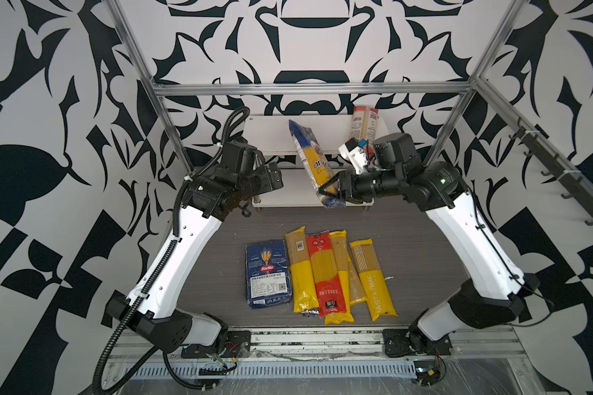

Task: Arrange pasta packages on shelves
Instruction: Place the pasta bag on the shelf.

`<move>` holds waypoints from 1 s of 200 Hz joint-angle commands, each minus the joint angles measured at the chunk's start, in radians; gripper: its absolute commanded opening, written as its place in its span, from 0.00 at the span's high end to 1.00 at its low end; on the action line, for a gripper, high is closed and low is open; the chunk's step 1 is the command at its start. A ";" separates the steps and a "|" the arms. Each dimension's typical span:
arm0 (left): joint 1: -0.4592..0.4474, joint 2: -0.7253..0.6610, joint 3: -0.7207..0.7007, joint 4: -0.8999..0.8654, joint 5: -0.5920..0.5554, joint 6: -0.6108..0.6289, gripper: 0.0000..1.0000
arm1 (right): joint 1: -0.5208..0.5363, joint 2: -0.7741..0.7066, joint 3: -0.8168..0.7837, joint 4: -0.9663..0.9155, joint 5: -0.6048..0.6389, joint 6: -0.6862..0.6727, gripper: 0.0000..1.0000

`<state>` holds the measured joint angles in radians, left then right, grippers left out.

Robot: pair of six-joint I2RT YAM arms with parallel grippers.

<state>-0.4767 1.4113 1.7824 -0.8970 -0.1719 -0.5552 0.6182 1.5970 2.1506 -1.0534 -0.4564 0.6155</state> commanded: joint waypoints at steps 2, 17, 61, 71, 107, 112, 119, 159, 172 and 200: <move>0.042 0.018 0.039 0.017 0.077 0.078 0.01 | -0.051 0.043 0.171 0.149 0.012 -0.085 1.00; 0.068 0.034 0.050 0.030 0.102 0.098 0.01 | -0.094 0.121 0.256 0.155 0.011 -0.086 1.00; 0.132 0.078 0.054 0.117 0.204 0.123 0.01 | -0.181 0.362 0.522 0.204 0.015 -0.090 1.00; 0.146 0.093 0.064 0.124 0.231 0.126 0.01 | -0.199 0.420 0.589 0.205 0.014 -0.068 1.00; 0.193 0.115 0.071 0.143 0.302 0.154 0.01 | -0.223 0.486 0.640 0.215 0.048 -0.032 1.00; 0.199 0.115 0.068 0.145 0.309 0.157 0.01 | -0.224 0.477 0.624 0.214 0.062 -0.033 1.00; 0.209 0.114 0.064 0.148 0.319 0.159 0.01 | -0.224 0.463 0.599 0.216 0.081 -0.037 1.00; 0.223 0.088 0.012 0.178 0.342 0.146 0.01 | -0.229 0.416 0.538 0.163 0.168 -0.064 1.00; 0.223 0.083 0.000 0.181 0.342 0.143 0.01 | -0.230 0.419 0.557 0.139 0.186 -0.072 1.00; 0.227 0.064 -0.018 0.187 0.335 0.121 0.01 | -0.236 0.419 0.575 0.115 0.205 -0.079 1.00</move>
<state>-0.2554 1.5135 1.7866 -0.7254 0.1474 -0.4206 0.3893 2.0968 2.6656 -1.0473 -0.3027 0.5934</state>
